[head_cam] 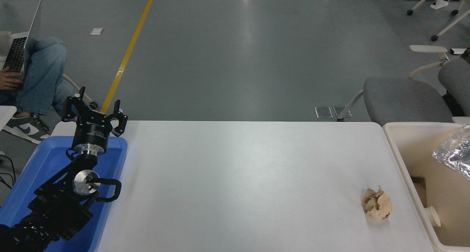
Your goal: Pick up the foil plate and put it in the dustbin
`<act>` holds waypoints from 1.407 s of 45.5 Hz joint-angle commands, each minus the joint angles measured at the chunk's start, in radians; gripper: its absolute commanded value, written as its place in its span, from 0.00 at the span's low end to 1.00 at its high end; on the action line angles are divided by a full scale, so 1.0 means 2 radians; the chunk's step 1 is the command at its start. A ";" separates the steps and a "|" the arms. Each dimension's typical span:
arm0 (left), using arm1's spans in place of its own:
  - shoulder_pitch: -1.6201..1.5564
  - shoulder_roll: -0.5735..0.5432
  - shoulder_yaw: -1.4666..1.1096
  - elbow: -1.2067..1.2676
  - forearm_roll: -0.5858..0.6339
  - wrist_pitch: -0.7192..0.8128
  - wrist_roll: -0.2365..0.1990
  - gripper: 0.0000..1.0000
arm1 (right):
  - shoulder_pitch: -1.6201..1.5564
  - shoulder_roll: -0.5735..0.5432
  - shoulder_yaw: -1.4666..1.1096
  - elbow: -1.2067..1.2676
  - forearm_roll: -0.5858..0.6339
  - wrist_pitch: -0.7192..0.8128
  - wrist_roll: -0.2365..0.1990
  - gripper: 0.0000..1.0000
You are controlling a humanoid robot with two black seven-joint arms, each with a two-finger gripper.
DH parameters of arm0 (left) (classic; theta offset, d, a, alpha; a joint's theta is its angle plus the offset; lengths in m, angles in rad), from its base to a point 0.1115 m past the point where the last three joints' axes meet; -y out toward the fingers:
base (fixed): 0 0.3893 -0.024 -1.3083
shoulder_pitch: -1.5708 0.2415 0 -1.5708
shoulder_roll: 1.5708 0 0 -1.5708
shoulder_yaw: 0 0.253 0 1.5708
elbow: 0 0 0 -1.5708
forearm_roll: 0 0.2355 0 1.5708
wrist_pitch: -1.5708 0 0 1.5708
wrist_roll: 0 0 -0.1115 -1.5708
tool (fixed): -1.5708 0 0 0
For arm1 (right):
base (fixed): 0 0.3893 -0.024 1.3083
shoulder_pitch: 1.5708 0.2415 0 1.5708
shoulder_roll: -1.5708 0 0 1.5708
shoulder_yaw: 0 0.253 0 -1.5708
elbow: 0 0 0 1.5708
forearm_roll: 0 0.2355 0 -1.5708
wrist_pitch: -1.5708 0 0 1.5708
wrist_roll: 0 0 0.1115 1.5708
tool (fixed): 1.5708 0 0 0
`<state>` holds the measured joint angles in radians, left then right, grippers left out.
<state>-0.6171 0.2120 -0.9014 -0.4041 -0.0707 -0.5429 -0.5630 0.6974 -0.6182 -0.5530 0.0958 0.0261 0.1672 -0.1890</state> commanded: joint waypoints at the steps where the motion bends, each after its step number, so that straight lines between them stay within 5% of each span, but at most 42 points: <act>1: 0.000 0.001 0.000 0.000 0.000 0.000 0.000 0.99 | -0.001 0.001 0.000 0.005 -0.002 -0.036 -0.001 0.78; 20: 0.000 0.000 0.000 0.000 0.000 0.000 0.000 0.99 | 0.187 -0.070 -0.173 0.239 -0.002 -0.042 0.004 0.80; 28: 0.000 0.000 0.000 0.000 0.000 0.000 0.000 0.99 | 0.304 -0.073 -0.227 0.344 -0.002 -0.040 0.004 0.98; 41: 0.000 0.001 0.000 0.000 0.000 0.000 0.000 0.99 | 0.492 -0.078 -0.280 0.554 -0.061 -0.036 0.004 1.00; 64: -0.001 0.001 0.000 0.000 0.000 0.000 0.000 0.99 | 0.718 0.080 -0.317 0.662 -0.059 0.088 0.004 1.00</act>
<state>-0.6170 0.2128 -0.9004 -0.4045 -0.0704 -0.5430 -0.5630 1.9610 -0.6088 -1.1644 1.3402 -0.0938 0.2184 -0.1810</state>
